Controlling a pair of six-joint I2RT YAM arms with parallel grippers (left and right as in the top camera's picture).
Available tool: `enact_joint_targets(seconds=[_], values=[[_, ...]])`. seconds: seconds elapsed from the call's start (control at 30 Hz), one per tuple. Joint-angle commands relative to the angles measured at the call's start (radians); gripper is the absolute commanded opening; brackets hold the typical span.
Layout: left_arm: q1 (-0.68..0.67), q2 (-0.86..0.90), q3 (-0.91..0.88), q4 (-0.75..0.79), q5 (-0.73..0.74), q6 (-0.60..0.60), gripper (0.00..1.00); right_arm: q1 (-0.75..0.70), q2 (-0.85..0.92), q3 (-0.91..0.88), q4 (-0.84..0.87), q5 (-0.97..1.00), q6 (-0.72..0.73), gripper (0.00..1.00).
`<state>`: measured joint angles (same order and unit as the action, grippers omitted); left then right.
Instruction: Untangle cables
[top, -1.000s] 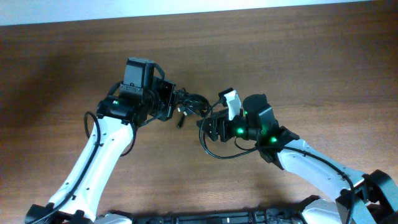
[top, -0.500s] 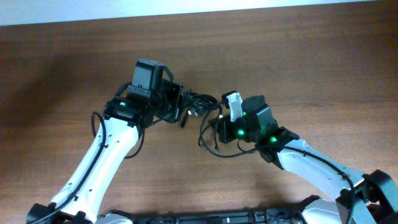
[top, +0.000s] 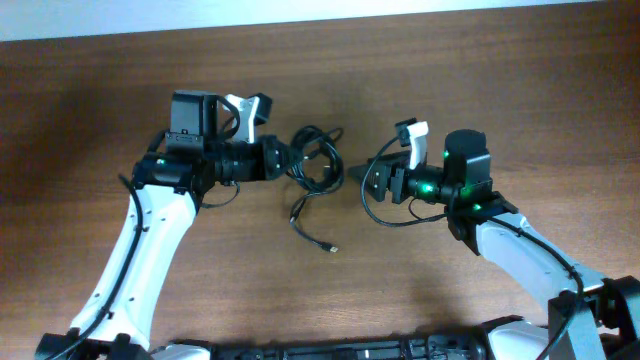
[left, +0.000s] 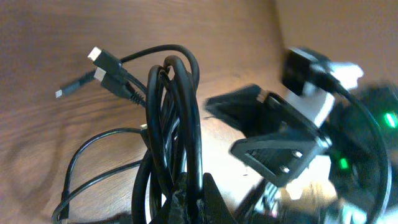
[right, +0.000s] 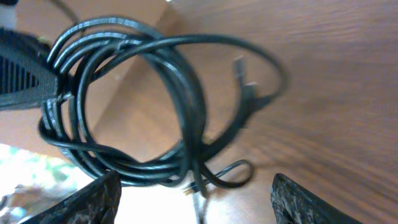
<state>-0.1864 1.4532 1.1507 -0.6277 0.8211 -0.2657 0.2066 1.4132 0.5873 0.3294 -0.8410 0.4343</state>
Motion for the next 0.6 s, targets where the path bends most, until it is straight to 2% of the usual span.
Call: enact_joint_targets(seconds=[0.0, 0.1, 0.13, 0.2, 0.23, 0.27, 0.3, 0.33, 0.37, 0.4, 0.47, 0.5, 0.57], values=[[-0.031, 0.001, 0.010, -0.006, 0.180, 0.241, 0.00, 0.053, 0.002, 0.004, 0.001, -0.082, -0.008, 0.76], [-0.075, 0.001, 0.010, -0.043, 0.189, 0.260, 0.00, 0.101, 0.002, 0.004, 0.001, -0.008, -0.008, 0.76], [-0.095, 0.001, 0.010, -0.068, 0.189, 0.260, 0.00, 0.108, 0.002, 0.004, 0.001, 0.071, -0.007, 0.68], [-0.104, 0.001, 0.010, -0.073, 0.184, 0.260, 0.00, 0.108, 0.002, 0.004, 0.001, 0.117, -0.007, 0.33], [-0.103, 0.001, 0.010, -0.073, 0.163, 0.259, 0.09, 0.108, 0.002, 0.004, 0.001, 0.121, -0.007, 0.12], [-0.101, 0.001, 0.010, -0.072, 0.122, 0.259, 0.27, 0.108, 0.002, 0.004, 0.001, 0.120, -0.006, 0.04], [-0.101, 0.001, 0.010, -0.070, 0.074, 0.259, 0.54, 0.108, 0.002, 0.004, 0.001, 0.122, 0.022, 0.04], [-0.101, 0.001, 0.010, -0.070, 0.012, 0.259, 0.87, 0.108, 0.002, 0.004, 0.001, 0.170, 0.142, 0.04], [-0.101, 0.001, 0.010, -0.070, 0.008, 0.259, 0.99, 0.108, 0.002, 0.004, 0.001, 0.209, 0.219, 0.04], [-0.101, 0.001, 0.010, -0.069, 0.008, 0.258, 0.99, 0.108, 0.002, 0.004, 0.001, 0.238, 0.285, 0.04], [-0.101, 0.001, 0.010, -0.069, 0.003, 0.206, 0.99, 0.108, 0.002, 0.004, 0.002, 0.308, 0.528, 0.04], [-0.102, 0.001, 0.010, -0.070, -0.029, 0.161, 0.99, 0.108, 0.002, 0.004, 0.003, 0.323, 0.614, 0.04], [-0.119, 0.001, 0.010, -0.070, -0.183, -0.002, 0.99, 0.108, 0.002, 0.004, 0.012, 0.330, 0.712, 0.04]])
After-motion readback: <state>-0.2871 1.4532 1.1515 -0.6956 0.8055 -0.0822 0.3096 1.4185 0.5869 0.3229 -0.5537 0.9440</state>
